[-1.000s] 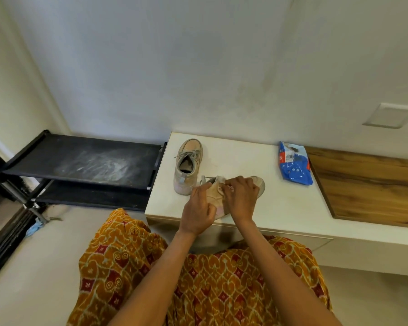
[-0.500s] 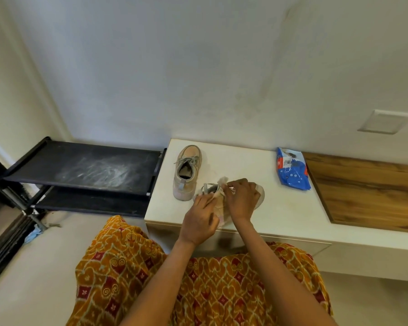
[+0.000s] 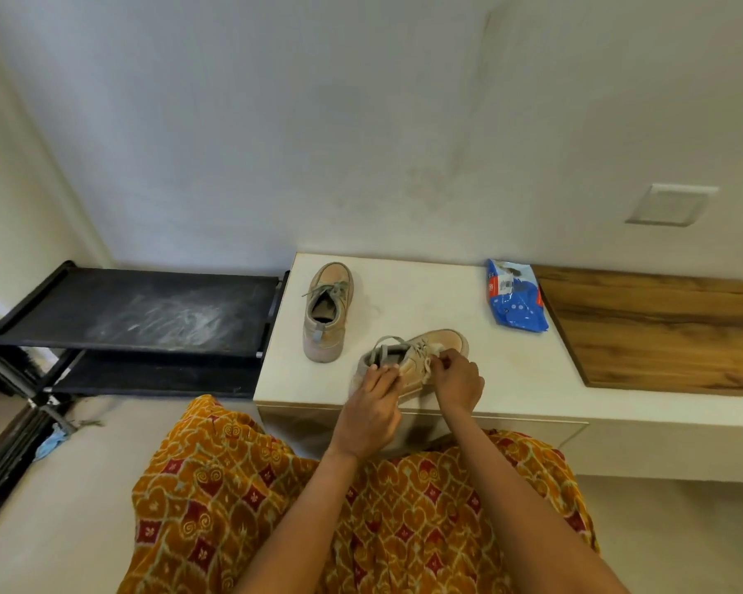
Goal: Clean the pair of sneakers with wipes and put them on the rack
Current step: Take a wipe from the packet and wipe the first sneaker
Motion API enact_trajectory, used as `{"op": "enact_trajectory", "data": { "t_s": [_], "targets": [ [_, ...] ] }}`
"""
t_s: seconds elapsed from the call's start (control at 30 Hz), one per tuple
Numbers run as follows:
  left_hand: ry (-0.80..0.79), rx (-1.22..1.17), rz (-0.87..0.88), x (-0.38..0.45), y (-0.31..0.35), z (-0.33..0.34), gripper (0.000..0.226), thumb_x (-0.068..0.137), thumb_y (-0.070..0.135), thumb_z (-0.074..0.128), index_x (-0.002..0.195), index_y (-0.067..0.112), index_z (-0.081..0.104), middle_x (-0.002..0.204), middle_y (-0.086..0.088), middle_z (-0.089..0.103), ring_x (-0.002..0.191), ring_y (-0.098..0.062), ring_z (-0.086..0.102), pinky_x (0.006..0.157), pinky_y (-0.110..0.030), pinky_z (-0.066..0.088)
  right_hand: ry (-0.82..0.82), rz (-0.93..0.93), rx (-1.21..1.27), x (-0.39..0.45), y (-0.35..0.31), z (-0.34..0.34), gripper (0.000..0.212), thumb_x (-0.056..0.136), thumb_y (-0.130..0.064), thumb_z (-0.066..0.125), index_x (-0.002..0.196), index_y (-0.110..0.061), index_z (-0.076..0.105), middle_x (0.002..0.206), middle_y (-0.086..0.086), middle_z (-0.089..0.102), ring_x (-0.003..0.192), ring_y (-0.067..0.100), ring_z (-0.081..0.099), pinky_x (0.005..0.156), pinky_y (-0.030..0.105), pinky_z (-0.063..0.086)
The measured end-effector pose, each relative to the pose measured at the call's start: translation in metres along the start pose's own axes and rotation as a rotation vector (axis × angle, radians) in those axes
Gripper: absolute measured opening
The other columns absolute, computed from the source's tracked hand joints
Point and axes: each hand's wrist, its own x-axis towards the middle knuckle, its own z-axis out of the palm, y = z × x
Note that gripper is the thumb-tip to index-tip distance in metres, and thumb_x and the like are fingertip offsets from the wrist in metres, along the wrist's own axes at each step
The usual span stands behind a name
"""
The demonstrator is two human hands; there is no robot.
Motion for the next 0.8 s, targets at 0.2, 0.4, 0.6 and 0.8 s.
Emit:
{"op": "enact_trajectory", "data": {
  "t_s": [0.2, 0.4, 0.6, 0.8],
  "targets": [
    [0.009, 0.013, -0.028, 0.016, -0.027, -0.006, 0.046, 0.082, 0.022, 0.044, 0.124, 0.005, 0.051, 0.119, -0.010, 0.059, 0.111, -0.024, 0.054, 0.100, -0.036, 0.046, 0.017, -0.168, 0.014, -0.012, -0.020, 0.013, 0.021, 0.094, -0.027, 0.051, 0.105, -0.017, 0.065, 0.101, 0.005, 0.067, 0.098, 0.026, 0.056, 0.084, 0.034, 0.037],
    [-0.061, 0.129, -0.104, 0.011, -0.019, 0.003, 0.057, 0.080, 0.033, 0.039, 0.126, 0.003, 0.055, 0.127, -0.011, 0.058, 0.119, -0.025, 0.054, 0.105, -0.036, 0.035, 0.011, -0.071, -0.066, 0.017, 0.000, 0.012, 0.026, 0.094, -0.031, 0.048, 0.105, -0.015, 0.065, 0.102, 0.007, 0.067, 0.099, 0.024, 0.054, 0.080, 0.034, 0.037],
    [-0.002, -0.005, -0.225, 0.015, -0.011, 0.012, 0.059, 0.082, 0.028, 0.041, 0.137, 0.007, 0.034, 0.129, -0.011, 0.052, 0.124, -0.022, 0.042, 0.108, -0.037, 0.032, 0.066, -0.306, 0.028, -0.005, -0.012, 0.022, 0.020, 0.088, -0.031, 0.057, 0.093, -0.015, 0.067, 0.095, 0.003, 0.067, 0.095, 0.022, 0.054, 0.078, 0.035, 0.040],
    [0.016, -0.060, -0.164, 0.019, -0.037, 0.017, 0.054, 0.086, 0.026, 0.041, 0.136, 0.006, 0.041, 0.133, -0.011, 0.049, 0.127, -0.022, 0.036, 0.108, -0.036, 0.029, 0.065, -0.118, -0.039, 0.042, 0.014, 0.007, 0.024, 0.090, -0.031, 0.055, 0.100, -0.012, 0.066, 0.101, 0.006, 0.066, 0.095, 0.023, 0.051, 0.076, 0.034, 0.040]
  ]
}}
